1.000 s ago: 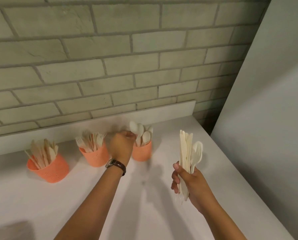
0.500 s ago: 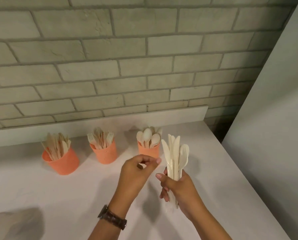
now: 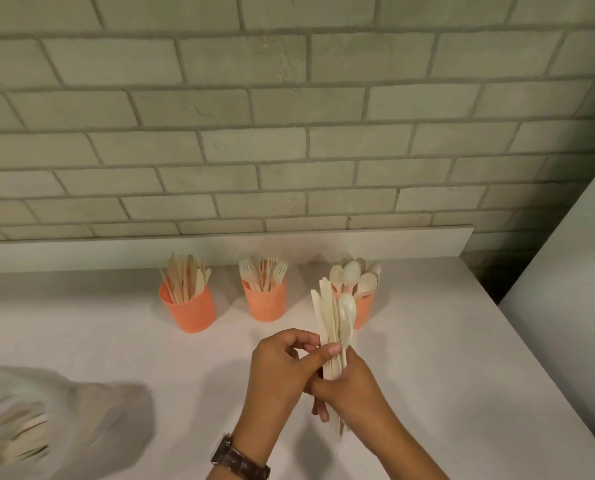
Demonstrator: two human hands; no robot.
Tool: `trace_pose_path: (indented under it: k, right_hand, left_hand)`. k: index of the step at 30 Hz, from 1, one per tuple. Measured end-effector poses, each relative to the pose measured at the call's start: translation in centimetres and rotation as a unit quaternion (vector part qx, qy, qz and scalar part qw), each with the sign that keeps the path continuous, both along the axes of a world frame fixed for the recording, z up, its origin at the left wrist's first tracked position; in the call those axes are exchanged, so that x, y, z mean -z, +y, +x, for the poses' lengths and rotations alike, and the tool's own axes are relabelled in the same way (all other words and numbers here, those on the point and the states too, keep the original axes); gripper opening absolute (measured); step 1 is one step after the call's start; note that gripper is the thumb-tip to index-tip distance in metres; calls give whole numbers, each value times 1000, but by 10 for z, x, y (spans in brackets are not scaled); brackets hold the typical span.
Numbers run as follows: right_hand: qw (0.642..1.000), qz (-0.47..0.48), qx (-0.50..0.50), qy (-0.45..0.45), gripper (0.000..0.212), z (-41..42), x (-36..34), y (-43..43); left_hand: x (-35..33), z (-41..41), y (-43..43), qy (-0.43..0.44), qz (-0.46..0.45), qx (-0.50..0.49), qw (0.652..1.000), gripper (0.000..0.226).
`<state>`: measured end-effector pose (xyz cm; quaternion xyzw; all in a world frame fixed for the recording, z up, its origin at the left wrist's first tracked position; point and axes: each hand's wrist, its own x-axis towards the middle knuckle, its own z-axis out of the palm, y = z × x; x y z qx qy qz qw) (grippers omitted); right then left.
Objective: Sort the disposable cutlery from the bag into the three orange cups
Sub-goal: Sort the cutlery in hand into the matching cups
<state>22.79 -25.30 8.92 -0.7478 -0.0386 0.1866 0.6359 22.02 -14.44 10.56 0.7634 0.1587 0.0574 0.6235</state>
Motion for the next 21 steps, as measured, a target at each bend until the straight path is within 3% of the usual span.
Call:
trace_pose_path:
  k: [7, 13, 17, 21]
  right_hand:
    - [998, 40, -51, 9, 47, -1, 1, 26]
    - [993, 76, -81, -32, 27, -2, 2, 34]
    - [993, 58, -87, -62, 45, -5, 4, 42]
    - [992, 92, -73, -38, 36, -8, 3, 49]
  left_hand:
    - [-7, -7, 32, 9, 17, 6, 1000, 9]
    - [-14, -7, 56, 30, -69, 85, 994, 10]
    - [-18, -7, 71, 34, -128, 129, 983, 13]
    - [-13, -5, 82, 46, -141, 136, 980, 12]
